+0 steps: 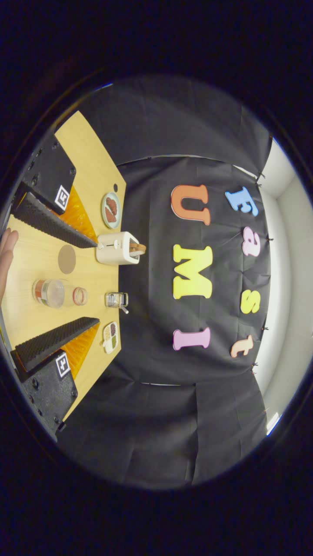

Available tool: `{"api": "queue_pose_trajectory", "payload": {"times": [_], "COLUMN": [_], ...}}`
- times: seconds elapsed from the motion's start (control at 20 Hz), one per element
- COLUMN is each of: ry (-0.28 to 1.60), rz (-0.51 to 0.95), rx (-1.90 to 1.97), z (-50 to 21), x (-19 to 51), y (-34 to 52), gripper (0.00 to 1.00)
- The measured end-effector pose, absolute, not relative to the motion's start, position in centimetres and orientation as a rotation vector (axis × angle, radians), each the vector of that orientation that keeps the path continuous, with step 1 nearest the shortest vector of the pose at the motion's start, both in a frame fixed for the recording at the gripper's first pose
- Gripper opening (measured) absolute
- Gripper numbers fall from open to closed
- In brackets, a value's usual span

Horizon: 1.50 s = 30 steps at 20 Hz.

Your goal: Take the bottle from table, then pour the juice into the cup, finally place the bottle on the coaster

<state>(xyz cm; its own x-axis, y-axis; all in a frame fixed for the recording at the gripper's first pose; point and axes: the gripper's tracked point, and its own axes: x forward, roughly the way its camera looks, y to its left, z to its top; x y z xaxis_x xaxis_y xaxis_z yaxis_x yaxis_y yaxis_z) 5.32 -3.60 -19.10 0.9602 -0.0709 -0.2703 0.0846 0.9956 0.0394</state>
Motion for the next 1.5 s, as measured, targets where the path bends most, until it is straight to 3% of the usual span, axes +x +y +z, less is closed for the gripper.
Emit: {"api": "queue_pose_trajectory", "payload": {"times": [0.4,1.5], "ry": [0.313,0.208], "rz": [-0.090,-0.107], "rx": [0.004,0.044], "z": [-24.5,-34.2], "x": [6.3,10.5], "y": [-4.7,-6.9], "gripper": [1.00,1.00]}}
